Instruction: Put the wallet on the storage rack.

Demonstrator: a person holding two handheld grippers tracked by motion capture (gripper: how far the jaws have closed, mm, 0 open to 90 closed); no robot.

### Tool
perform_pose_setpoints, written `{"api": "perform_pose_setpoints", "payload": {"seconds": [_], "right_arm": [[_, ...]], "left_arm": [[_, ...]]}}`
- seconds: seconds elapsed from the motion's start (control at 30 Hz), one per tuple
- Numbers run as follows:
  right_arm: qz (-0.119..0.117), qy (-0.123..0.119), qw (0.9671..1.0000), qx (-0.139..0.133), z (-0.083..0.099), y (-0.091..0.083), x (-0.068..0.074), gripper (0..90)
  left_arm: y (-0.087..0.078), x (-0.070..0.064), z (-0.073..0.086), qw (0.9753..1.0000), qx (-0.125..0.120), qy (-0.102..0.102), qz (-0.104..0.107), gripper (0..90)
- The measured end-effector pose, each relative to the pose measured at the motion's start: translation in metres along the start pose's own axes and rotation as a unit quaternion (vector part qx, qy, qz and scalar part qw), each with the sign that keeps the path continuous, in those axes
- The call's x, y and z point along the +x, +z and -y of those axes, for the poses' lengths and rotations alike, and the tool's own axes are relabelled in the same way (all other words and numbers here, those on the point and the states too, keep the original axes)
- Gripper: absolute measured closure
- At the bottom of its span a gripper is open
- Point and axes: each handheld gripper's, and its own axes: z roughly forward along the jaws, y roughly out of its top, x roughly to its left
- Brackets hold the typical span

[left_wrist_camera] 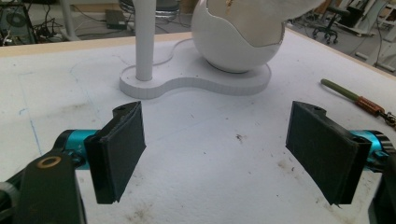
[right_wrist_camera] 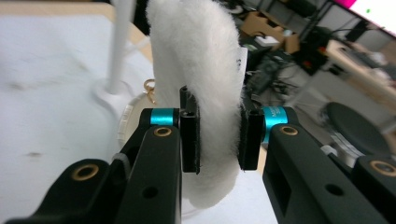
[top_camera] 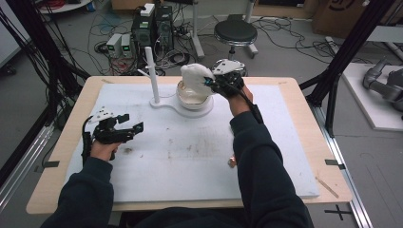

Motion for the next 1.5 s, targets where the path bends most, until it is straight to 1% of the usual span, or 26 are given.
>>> {"api": "perform_pose_setpoints", "payload": {"seconds": [0.1,0.17,0.2,0.23,0.27,0.3,0.37,0.67,0.7,0.77,0.83,0.87,0.9,0.93,0.97,1.0,1.03,1.07,1.13,1.17,1.2,1.23,1.27,1.33,1.43,1.5], "right_arm": [[0.004,0.001,1.0000,0.006,0.003,0.010,-0.002,75.8],[0.003,-0.008,1.0000,0.004,0.005,0.017,-0.001,75.7],[0.006,-0.017,0.9998,0.003,0.005,0.020,0.001,75.7],[0.010,-0.041,0.9991,-0.001,0.006,0.026,0.004,75.7],[0.010,-0.041,0.9991,-0.001,0.006,0.026,0.004,75.7],[0.007,-0.068,0.9977,-0.004,0.007,0.033,0.008,75.7],[0.005,-0.073,0.9973,0.001,0.008,0.035,0.009,75.7],[-0.017,-0.105,0.9930,0.052,0.026,0.070,0.017,75.7],[-0.017,-0.105,0.9930,0.052,0.026,0.070,0.017,75.7],[-0.018,-0.091,0.9942,0.055,0.029,0.073,0.013,75.1],[-0.015,-0.071,0.9957,0.057,0.030,0.071,0.010,70.5],[-0.013,-0.063,0.9962,0.059,0.030,0.070,0.009,62.8],[-0.008,-0.028,0.9979,0.058,0.031,0.063,0.005,49.2],[-0.008,-0.028,0.9979,0.058,0.031,0.063,0.005,49.2],[-0.013,-0.001,0.9987,0.049,0.032,0.052,-0.001,48.0],[-0.018,0.009,0.9987,0.047,0.032,0.047,-0.003,48.7],[-0.011,0.017,0.9992,0.035,0.032,0.037,-0.007,51.2],[-0.011,0.017,0.9992,0.035,0.032,0.037,-0.007,51.2],[0.013,0.023,0.9995,0.017,0.035,0.018,-0.011,53.9],[0.013,0.043,0.9990,-0.003,0.040,-0.001,-0.016,52.8],[0.010,0.053,0.9985,-0.007,0.043,-0.008,-0.018,50.8],[0.010,0.053,0.9985,-0.007,0.043,-0.008,-0.018,50.8],[0.002,0.071,0.9975,-0.001,0.047,-0.019,-0.022,48.5],[-0.002,0.099,0.9948,-0.021,0.058,-0.038,-0.025,47.0],[-0.013,0.139,0.9902,-0.014,0.076,-0.062,-0.026,39.5],[-0.004,0.143,0.9897,-0.002,0.090,-0.075,-0.022,32.2]], "left_arm": [[0.000,0.000,0.000,1.0000,0.000,-0.002,0.004,19.5],[0.001,-0.001,0.000,1.0000,0.000,-0.003,0.006,19.5],[0.001,-0.001,0.000,1.0000,0.000,-0.006,0.007,19.5],[0.001,-0.001,0.000,0.9999,0.000,-0.007,0.009,19.5],[0.001,-0.002,0.000,1.0000,0.000,-0.006,0.007,19.5],[0.002,-0.002,0.000,1.0000,0.000,-0.007,0.007,19.5],[0.002,-0.002,0.000,0.9999,0.000,-0.007,0.007,19.5],[0.002,-0.002,0.001,0.9998,0.005,-0.014,0.009,19.5],[0.002,-0.002,0.001,0.9998,0.006,-0.014,0.010,19.5],[0.002,-0.002,0.001,0.9999,0.008,-0.013,0.008,19.5],[0.002,-0.002,0.002,0.9998,0.007,-0.013,0.009,19.7],[0.002,-0.002,0.002,0.9998,0.008,-0.015,0.009,19.7],[0.002,-0.002,0.002,0.9998,0.009,-0.015,0.008,19.7],[0.002,-0.002,0.002,0.9998,0.009,-0.015,0.008,19.7],[0.002,-0.002,0.002,0.9998,0.009,-0.015,0.008,19.7],[0.002,-0.002,0.002,0.9998,0.009,-0.016,0.008,19.7],[0.002,-0.002,0.002,0.9998,0.008,-0.016,0.008,19.7],[0.002,-0.002,0.002,0.9998,0.009,-0.016,0.008,19.7],[0.003,-0.002,0.002,0.9998,0.010,-0.017,0.009,19.7],[0.003,-0.002,0.002,0.9998,0.011,-0.017,0.009,19.7],[0.003,-0.002,0.002,0.9998,0.011,-0.018,0.008,19.7],[0.003,-0.002,0.002,0.9998,0.011,-0.018,0.008,19.7],[0.002,-0.002,0.002,0.9997,0.011,-0.018,0.009,19.7],[0.002,-0.002,0.002,0.9997,0.009,-0.020,0.010,19.7],[0.001,-0.002,0.002,0.9997,0.001,-0.021,0.011,19.7],[0.001,-0.001,0.001,0.9996,-0.007,-0.022,0.014,19.7]]}}
